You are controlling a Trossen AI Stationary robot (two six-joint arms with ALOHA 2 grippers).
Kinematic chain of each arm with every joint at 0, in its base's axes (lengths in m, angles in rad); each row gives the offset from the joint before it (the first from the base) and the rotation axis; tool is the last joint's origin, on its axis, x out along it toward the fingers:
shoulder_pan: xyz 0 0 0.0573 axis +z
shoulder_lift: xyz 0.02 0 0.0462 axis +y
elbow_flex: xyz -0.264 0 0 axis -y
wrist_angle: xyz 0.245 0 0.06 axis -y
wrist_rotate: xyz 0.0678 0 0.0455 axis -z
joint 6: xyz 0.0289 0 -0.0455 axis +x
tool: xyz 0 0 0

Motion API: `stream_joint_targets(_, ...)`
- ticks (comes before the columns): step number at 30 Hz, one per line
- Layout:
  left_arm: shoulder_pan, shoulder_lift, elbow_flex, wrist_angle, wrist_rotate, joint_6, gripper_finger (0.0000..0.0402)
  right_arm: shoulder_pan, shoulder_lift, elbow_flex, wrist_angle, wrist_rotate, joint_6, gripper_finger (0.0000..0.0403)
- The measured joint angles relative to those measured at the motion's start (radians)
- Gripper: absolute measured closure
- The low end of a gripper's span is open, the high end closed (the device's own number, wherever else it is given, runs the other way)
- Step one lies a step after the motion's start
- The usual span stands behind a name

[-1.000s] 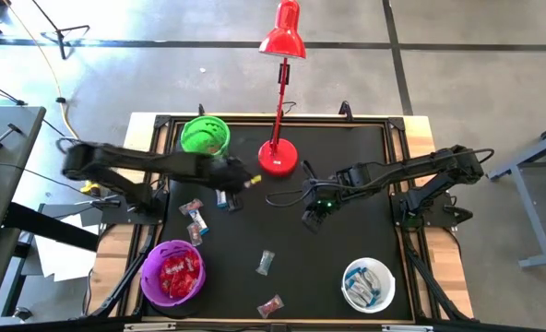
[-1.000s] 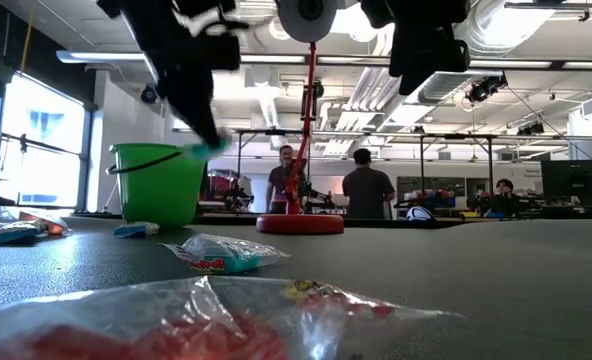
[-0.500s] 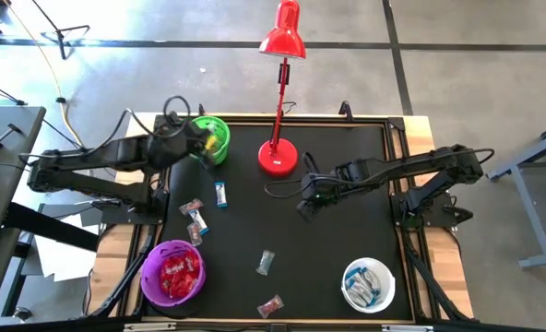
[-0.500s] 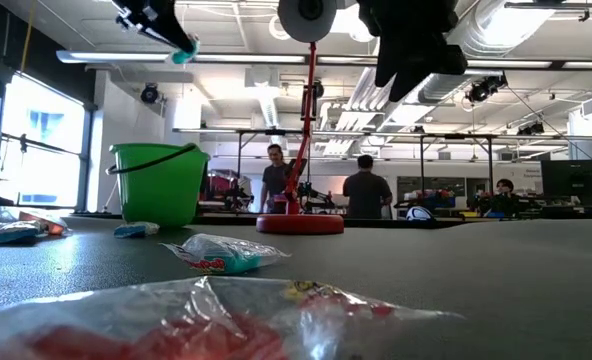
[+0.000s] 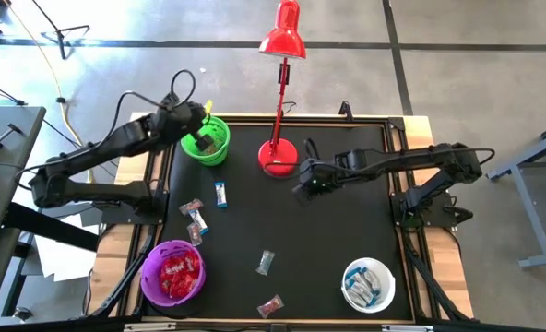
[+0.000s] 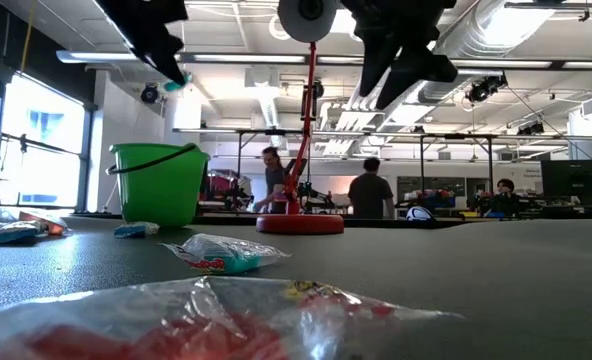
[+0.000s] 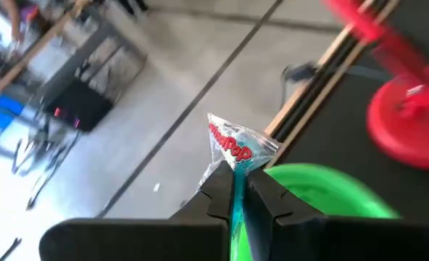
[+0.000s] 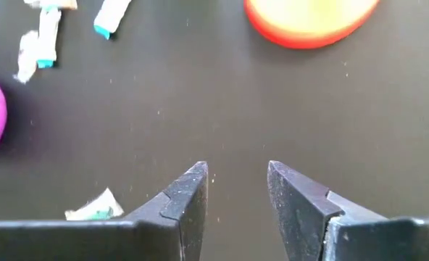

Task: Sort candy
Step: Put the blue gummy into the green bucket

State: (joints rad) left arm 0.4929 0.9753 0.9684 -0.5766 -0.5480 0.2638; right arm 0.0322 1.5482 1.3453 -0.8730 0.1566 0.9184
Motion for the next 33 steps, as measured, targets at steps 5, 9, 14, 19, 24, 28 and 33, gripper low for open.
stream_joint_targets(5, 0.107, 0.053, 0.000, -0.016, 0.005, -0.001, 0.0383, -0.023, 0.000, 0.000, 0.018, 0.000, -0.002, 0.0261)
stream_joint_targets(9, 0.159, 0.085, 0.000, -0.062, 0.093, -0.046, 0.0359, -0.027, 0.000, 0.000, 0.018, -0.001, -0.002, 0.0261)
stream_joint_targets(14, 0.169, 0.100, 0.000, -0.081, 0.209, -0.071, 0.0327, -0.027, 0.000, 0.000, 0.017, -0.001, -0.002, 0.0261)
stream_joint_targets(19, 0.146, 0.090, 0.000, -0.112, 0.279, -0.126, 0.0312, -0.027, 0.000, 0.000, 0.017, -0.002, -0.002, 0.0261)
stream_joint_targets(24, 0.125, 0.080, 0.000, -0.210, 0.416, -0.239, 0.0319, -0.027, 0.000, 0.000, 0.017, -0.010, -0.005, 0.0261)
stream_joint_targets(28, 0.095, 0.073, 0.000, -0.223, 0.758, -0.325, 0.0327, -0.027, 0.000, 0.000, 0.017, -0.027, -0.044, 0.0261)
stream_joint_targets(33, -0.024, 0.086, 0.000, -0.224, 1.002, -0.366, 0.0336, -0.027, 0.000, 0.000, 0.017, -0.055, -0.061, 0.0261)
